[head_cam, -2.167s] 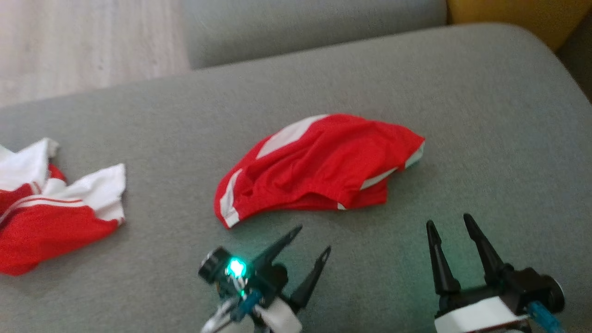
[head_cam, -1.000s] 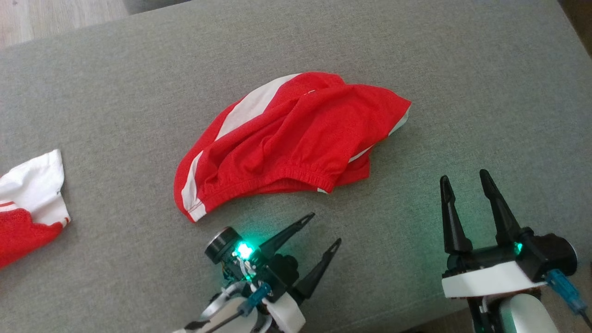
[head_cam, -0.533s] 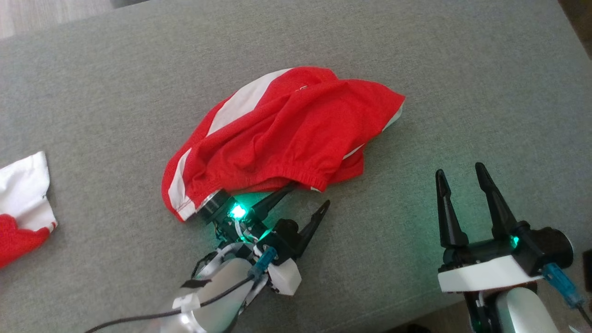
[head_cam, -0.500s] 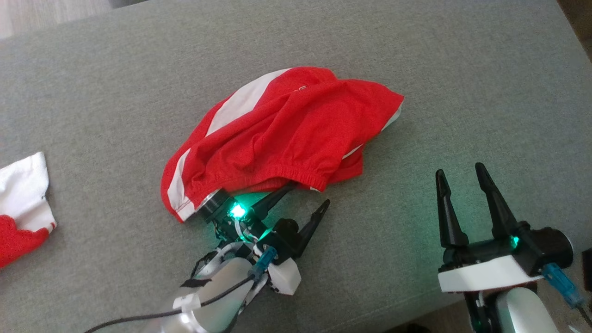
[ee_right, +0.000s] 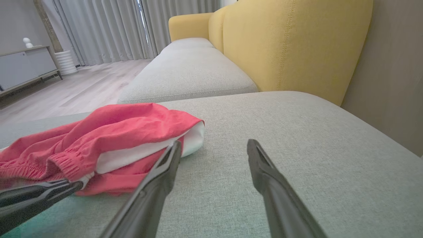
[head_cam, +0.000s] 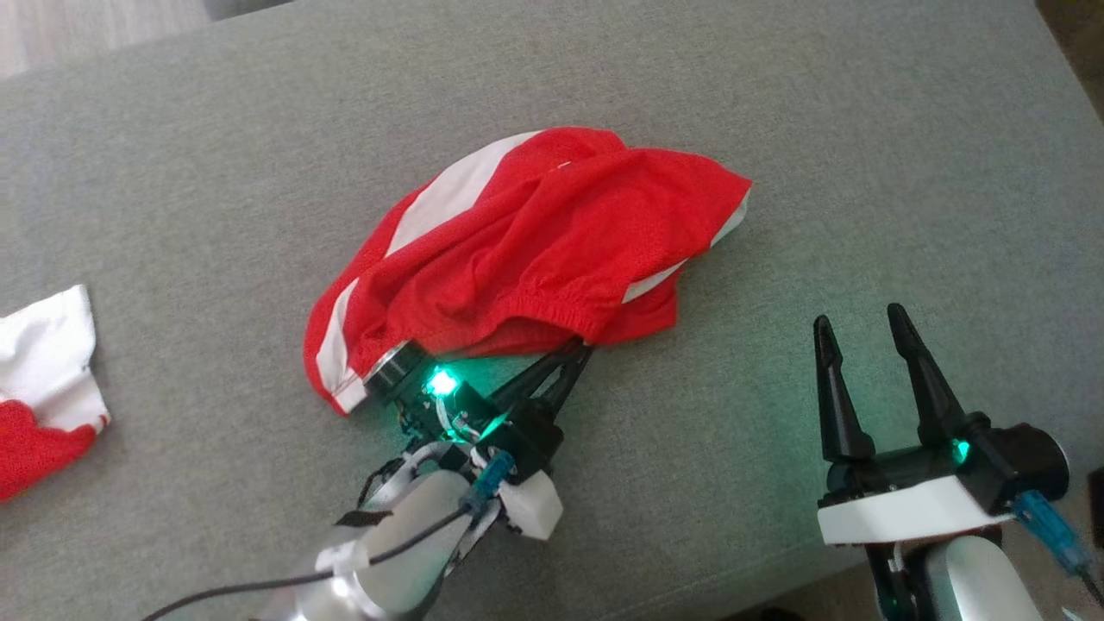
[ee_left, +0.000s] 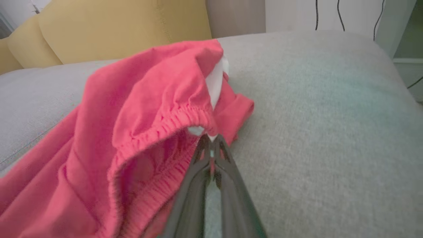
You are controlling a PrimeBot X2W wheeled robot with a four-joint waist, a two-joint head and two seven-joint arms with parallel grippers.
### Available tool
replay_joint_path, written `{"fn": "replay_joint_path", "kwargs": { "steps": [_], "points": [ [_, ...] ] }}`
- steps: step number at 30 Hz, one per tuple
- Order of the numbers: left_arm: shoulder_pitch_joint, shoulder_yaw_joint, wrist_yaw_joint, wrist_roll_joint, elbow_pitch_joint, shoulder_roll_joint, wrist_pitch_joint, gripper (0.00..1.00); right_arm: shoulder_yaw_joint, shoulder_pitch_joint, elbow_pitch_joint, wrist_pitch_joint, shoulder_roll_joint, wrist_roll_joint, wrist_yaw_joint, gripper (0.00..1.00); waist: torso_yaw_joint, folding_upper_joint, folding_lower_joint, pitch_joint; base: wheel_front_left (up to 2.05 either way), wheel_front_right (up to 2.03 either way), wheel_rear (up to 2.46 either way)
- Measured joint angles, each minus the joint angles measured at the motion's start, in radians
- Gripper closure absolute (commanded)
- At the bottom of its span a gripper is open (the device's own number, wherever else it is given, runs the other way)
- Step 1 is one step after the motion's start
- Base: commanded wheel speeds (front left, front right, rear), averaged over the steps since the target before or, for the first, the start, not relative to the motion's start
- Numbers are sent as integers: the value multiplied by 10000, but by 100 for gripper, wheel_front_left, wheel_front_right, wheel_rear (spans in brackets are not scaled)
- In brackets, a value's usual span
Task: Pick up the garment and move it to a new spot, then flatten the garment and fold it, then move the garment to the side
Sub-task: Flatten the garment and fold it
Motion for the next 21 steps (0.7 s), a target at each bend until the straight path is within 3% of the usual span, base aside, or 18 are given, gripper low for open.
{"fn": "replay_joint_path", "kwargs": {
  "steps": [4,10,15,21],
  "points": [
    [16,198,-242,-535,-775,4,0,100,-10,5,2,0,0,-2,0,0,173,0,0,-139,0,0,0],
    [603,1283,-460,-1327,-2468,10,0,100,431,5,207,0,0,-2,0,0,340,0,-1,-541,0,0,0],
    [1551,1202,-1139,-1425,-2953,71,0,100,151,202,391,0,-10,0,0,0,663,0,-1,-988,0,0,0],
    [2088,2098,-1030,-1478,-3768,464,0,100,752,672,1383,2,-4,-4,0,0,1126,0,-2,-1912,0,0,0]
  ]
}}
